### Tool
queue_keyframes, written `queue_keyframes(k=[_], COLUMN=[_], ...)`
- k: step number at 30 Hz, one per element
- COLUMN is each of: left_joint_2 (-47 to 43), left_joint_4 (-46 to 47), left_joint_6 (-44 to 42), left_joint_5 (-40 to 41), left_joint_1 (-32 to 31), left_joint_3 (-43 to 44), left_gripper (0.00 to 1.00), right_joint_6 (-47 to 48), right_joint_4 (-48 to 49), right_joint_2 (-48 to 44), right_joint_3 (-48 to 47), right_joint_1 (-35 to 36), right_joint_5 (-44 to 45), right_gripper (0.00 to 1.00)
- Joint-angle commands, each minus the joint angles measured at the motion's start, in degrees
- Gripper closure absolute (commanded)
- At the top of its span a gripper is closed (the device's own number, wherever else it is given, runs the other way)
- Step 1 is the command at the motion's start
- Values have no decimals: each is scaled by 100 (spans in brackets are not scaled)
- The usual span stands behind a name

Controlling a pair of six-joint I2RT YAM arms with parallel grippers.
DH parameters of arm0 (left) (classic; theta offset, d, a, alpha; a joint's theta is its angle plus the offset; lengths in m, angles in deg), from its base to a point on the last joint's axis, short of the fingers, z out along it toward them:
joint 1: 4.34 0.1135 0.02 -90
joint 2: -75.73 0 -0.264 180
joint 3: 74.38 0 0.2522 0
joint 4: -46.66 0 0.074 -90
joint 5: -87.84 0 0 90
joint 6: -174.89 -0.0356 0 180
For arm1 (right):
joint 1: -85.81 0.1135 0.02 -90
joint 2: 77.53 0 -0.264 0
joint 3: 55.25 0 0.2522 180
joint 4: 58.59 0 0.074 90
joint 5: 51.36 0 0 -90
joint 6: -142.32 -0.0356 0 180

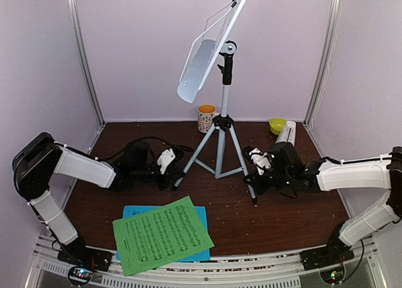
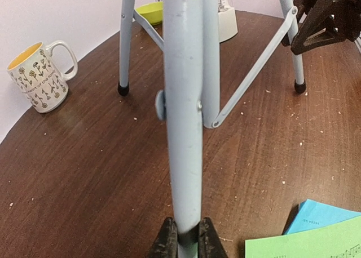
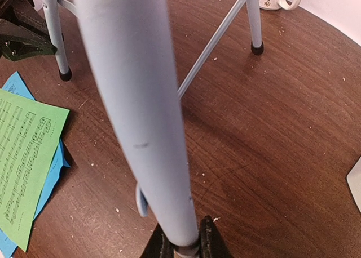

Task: Set up the instrument practice props

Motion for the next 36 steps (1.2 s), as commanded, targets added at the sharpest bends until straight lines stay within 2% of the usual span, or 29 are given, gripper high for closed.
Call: queue_keyframes(k=[1,6,11,19,26,36], left_joint_2=[-166,-180,-248,-694,-660,38], left_joint_4=[-297,-164,-9,235,254,330], left_joint_6=[133,210,391,496,633,737], left_joint_5=[557,459,349,784,1403,1913], left_joint_1=[351,423,411,353,-323,-934], left_joint_3=[-406,-444,-362,-788,-486,130], left_gripper=[100,100,100,100,100,100], right_joint_6=[-787,-740,-316,373,727,1224], right_joint_4=[-401,-266,-376,-304,-238,-49], right_joint_2=[-192,83,762,1416,2127,2391], right_joint_3=[213,73,-903,-1938,-2787,-2995], right_joint_1=[-194,-199,-258,-358,-478,-808], right_joint_5=[810,982,1103,1092,1165,1079], right_gripper=[100,100,100,100,100,100])
